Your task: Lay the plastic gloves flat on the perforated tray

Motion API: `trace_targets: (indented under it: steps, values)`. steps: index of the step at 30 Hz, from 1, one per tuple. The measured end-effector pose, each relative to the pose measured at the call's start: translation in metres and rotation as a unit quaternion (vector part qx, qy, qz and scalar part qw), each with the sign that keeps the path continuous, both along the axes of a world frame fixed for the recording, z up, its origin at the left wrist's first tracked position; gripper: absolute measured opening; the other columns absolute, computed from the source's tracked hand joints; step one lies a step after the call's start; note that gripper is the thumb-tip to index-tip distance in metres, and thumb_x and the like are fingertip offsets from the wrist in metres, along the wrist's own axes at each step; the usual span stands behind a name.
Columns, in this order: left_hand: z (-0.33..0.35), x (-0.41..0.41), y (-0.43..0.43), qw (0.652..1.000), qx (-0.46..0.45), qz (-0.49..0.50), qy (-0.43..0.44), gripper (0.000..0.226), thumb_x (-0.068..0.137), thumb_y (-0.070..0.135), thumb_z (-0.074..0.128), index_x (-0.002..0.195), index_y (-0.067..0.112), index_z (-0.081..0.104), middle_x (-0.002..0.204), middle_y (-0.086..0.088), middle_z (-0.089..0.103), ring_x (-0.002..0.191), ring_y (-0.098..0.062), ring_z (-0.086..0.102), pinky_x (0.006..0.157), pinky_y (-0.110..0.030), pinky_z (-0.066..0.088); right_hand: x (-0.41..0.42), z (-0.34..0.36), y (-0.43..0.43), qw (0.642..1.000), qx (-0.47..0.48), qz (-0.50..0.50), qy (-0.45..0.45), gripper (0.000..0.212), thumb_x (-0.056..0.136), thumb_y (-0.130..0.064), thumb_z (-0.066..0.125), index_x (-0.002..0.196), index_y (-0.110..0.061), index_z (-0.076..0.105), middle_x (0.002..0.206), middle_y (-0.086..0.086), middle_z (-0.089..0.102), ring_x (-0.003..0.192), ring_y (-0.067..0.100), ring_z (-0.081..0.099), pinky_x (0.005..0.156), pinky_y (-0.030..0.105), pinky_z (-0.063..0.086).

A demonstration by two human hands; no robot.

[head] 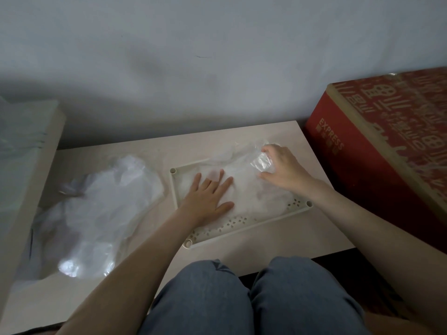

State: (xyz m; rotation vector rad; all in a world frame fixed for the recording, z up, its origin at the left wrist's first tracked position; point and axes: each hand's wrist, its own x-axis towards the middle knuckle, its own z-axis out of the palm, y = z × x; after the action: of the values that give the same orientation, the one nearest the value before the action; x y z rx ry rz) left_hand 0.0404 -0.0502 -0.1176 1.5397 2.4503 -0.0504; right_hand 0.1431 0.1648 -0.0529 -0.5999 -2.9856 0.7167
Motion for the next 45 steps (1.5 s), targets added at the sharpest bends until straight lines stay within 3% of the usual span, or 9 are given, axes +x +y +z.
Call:
trace_targets:
  steps: [7, 12, 17, 23, 26, 31, 37, 41, 45]
  values:
    - [0.003, 0.005, 0.003, 1.0, 0.022, -0.013, -0.014, 0.086, 0.077, 0.07, -0.009, 0.152, 0.028, -0.013, 0.161, 0.001, -0.01, 0.149, -0.021, 0.001, 0.118, -0.043, -0.007, 0.01, -0.022, -0.034, 0.975, 0.079, 0.153, -0.139, 0.083, 0.092, -0.056, 0.048, 0.153, -0.029, -0.003, 0.161, -0.002, -0.01, 0.147, 0.016, -0.015, 0.117, 0.042, -0.004]
    - [0.013, -0.001, 0.006, 0.994, 0.107, 0.005, 0.02, 0.063, 0.092, 0.041, 0.016, 0.135, 0.013, 0.052, 0.145, -0.008, 0.046, 0.124, -0.027, 0.05, 0.108, -0.04, 0.031, 0.011, -0.029, -0.03, 0.965, 0.126, 0.128, -0.189, 0.084, 0.091, -0.061, 0.042, 0.152, -0.031, -0.006, 0.16, 0.0, -0.018, 0.145, 0.017, -0.023, 0.115, 0.044, -0.014]
    - [0.012, -0.013, 0.016, 0.983, 0.149, -0.009, 0.104, 0.039, 0.084, 0.024, 0.037, 0.105, 0.013, 0.067, 0.113, -0.006, 0.067, 0.096, -0.026, 0.065, 0.086, -0.035, 0.044, 0.011, -0.03, -0.026, 0.954, 0.129, 0.149, -0.225, 0.081, 0.091, -0.064, 0.036, 0.151, -0.034, -0.008, 0.16, -0.003, -0.016, 0.145, 0.016, -0.02, 0.113, 0.046, -0.017]
    - [0.021, -0.025, 0.027, 0.992, 0.117, 0.002, 0.056, 0.04, 0.097, 0.021, 0.041, 0.133, 0.006, 0.05, 0.134, -0.011, 0.054, 0.121, -0.029, 0.053, 0.098, -0.038, 0.041, 0.012, -0.03, -0.017, 0.963, 0.102, 0.141, -0.208, 0.062, 0.097, -0.059, 0.016, 0.152, -0.037, -0.004, 0.161, -0.01, -0.007, 0.148, 0.013, -0.007, 0.118, 0.046, -0.003]
    - [0.022, -0.028, 0.027, 0.993, 0.093, -0.032, 0.06, 0.043, 0.094, 0.029, 0.041, 0.125, 0.005, 0.058, 0.126, -0.012, 0.06, 0.113, -0.029, 0.06, 0.091, -0.037, 0.047, 0.016, -0.028, -0.01, 0.965, 0.153, 0.123, -0.175, 0.077, 0.081, -0.066, -0.005, 0.152, -0.036, 0.002, 0.161, -0.011, 0.002, 0.148, 0.015, -0.002, 0.115, 0.046, -0.008]
    - [0.01, -0.034, 0.019, 0.996, 0.02, -0.066, 0.064, 0.06, 0.081, 0.053, 0.037, 0.109, 0.01, 0.069, 0.113, -0.006, 0.068, 0.099, -0.023, 0.068, 0.078, -0.032, 0.054, 0.019, -0.033, -0.002, 0.956, 0.231, 0.07, -0.167, 0.07, 0.09, -0.059, 0.001, 0.153, -0.029, 0.011, 0.16, -0.002, 0.015, 0.148, 0.016, -0.002, 0.111, 0.048, -0.02]
    - [0.021, -0.03, 0.022, 0.998, 0.059, -0.019, 0.001, 0.074, 0.089, 0.061, 0.026, 0.144, 0.011, 0.038, 0.153, -0.004, 0.033, 0.14, -0.023, 0.031, 0.11, -0.034, 0.024, 0.022, -0.033, 0.004, 0.964, 0.21, 0.007, -0.165, 0.085, 0.079, -0.056, -0.013, 0.153, -0.02, 0.012, 0.161, 0.0, 0.011, 0.148, 0.016, -0.006, 0.11, 0.048, -0.021]
    - [0.027, -0.031, 0.023, 0.976, 0.209, -0.053, 0.012, 0.053, 0.09, 0.044, 0.032, 0.106, 0.007, 0.066, 0.117, -0.011, 0.063, 0.102, -0.031, 0.063, 0.085, -0.038, 0.051, 0.021, -0.029, 0.003, 0.972, 0.209, -0.014, -0.106, 0.074, 0.09, -0.051, 0.001, 0.152, -0.015, 0.02, 0.16, 0.002, 0.014, 0.148, 0.016, 0.003, 0.111, 0.042, -0.016]
    - [0.028, -0.034, 0.023, 0.953, 0.297, -0.044, 0.036, 0.016, 0.088, 0.007, 0.052, 0.096, 0.007, 0.065, 0.098, -0.009, 0.063, 0.082, -0.031, 0.06, 0.07, -0.038, 0.054, 0.013, -0.02, -0.005, 0.98, 0.196, -0.003, -0.046, 0.071, 0.086, -0.048, 0.01, 0.144, -0.017, 0.036, 0.15, 0.001, 0.036, 0.136, 0.019, 0.03, 0.11, 0.04, 0.0]
